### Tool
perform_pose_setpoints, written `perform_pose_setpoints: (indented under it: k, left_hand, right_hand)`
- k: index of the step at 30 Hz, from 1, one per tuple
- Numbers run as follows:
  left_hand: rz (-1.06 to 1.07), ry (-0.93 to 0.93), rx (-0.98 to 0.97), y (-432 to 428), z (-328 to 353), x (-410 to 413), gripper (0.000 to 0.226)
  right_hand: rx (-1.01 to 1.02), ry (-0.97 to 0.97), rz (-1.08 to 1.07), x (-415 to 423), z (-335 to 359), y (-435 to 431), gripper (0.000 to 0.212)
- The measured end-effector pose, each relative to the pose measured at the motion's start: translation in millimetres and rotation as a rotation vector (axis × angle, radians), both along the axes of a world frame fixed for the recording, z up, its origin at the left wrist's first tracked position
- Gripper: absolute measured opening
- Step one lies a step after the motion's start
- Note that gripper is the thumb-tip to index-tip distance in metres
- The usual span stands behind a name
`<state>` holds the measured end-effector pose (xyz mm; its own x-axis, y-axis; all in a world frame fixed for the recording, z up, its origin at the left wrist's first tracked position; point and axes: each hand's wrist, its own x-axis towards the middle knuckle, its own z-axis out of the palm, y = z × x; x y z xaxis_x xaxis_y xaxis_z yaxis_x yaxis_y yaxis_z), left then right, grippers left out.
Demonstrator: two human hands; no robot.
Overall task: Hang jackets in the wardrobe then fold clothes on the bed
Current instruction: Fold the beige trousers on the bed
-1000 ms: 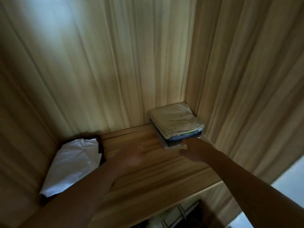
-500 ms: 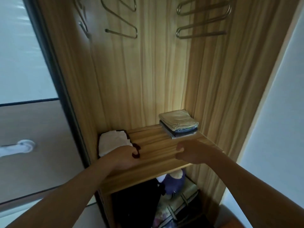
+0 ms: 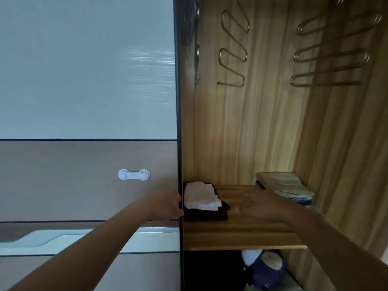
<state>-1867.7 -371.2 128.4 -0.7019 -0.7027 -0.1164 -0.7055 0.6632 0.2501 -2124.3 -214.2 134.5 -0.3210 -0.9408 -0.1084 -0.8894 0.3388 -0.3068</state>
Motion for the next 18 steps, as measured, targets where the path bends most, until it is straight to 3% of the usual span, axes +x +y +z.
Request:
perform_pose_setpoints:
  k: [3, 11, 15, 18]
  left_hand:
    - [0.079, 0.037, -0.101, -13, 14, 29, 0.048]
    - [0.251, 0.049, -0.338, -69, 40, 115, 0.050]
    - [0.284, 0.018, -0.406, -100, 40, 144, 0.056]
    - [0.268, 0.015, -0.465, -118, 37, 152, 0.054]
  right_hand:
    - [-0.037, -0.039, 0.062, 25, 8, -26, 0.035]
    - [-0.229, -0.120, 0.135, 89, 27, -125, 0.055]
    - [-0.321, -0.250, 0.138, 97, 22, -168, 0.077]
    - [-0.390, -0.275, 0.085, 94, 19, -183, 0.063]
